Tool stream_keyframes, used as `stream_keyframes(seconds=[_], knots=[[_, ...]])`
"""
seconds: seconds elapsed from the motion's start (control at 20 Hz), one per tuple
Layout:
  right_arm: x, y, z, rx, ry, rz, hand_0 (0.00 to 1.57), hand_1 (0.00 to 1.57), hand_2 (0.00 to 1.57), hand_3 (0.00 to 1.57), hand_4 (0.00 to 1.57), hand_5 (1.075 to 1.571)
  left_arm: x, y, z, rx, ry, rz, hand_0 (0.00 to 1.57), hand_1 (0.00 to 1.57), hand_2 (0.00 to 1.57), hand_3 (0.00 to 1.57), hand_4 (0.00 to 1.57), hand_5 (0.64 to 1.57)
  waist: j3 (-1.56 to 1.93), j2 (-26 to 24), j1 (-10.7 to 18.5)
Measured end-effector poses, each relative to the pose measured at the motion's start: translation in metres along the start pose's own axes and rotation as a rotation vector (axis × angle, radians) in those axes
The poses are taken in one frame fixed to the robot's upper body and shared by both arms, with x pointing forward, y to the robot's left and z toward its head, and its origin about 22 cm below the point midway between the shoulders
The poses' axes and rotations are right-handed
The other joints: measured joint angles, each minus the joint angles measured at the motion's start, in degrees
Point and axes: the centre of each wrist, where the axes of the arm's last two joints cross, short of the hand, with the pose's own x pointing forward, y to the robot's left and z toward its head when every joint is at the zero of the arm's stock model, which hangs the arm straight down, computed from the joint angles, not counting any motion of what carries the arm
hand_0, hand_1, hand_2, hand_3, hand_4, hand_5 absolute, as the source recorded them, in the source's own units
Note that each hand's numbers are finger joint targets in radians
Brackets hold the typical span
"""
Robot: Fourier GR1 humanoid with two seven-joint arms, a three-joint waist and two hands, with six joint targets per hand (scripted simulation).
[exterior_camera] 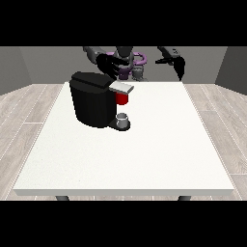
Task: Insert the coffee pod into the coffee machine and close the lid
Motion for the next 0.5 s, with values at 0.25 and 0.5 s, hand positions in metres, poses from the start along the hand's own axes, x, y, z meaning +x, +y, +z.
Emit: stream_keyframes(seconds=[0.25, 0.5], knots=[[0.008, 0.001, -0.009, 0.001, -0.029, 0.036, 0.0, 0.0, 0.0, 0.0, 0.12, 1.571, 0.005, -0.004, -0.002, -0.03, -0.046, -0.004, 0.0, 0.0, 0.0, 0.0, 0.2, 1.571, 0.02, 0.5, 0.9], [0.004, 0.006, -0.008, 0.016, -0.041, 0.02, 0.0, 0.0, 0.0, 0.0, 0.07, 1.571, 0.002, -0.019, 0.006, -0.051, -0.068, 0.009, 0.0, 0.0, 0.0, 0.0, 0.25, 1.571, 0.03, -0.9, 1.2]])
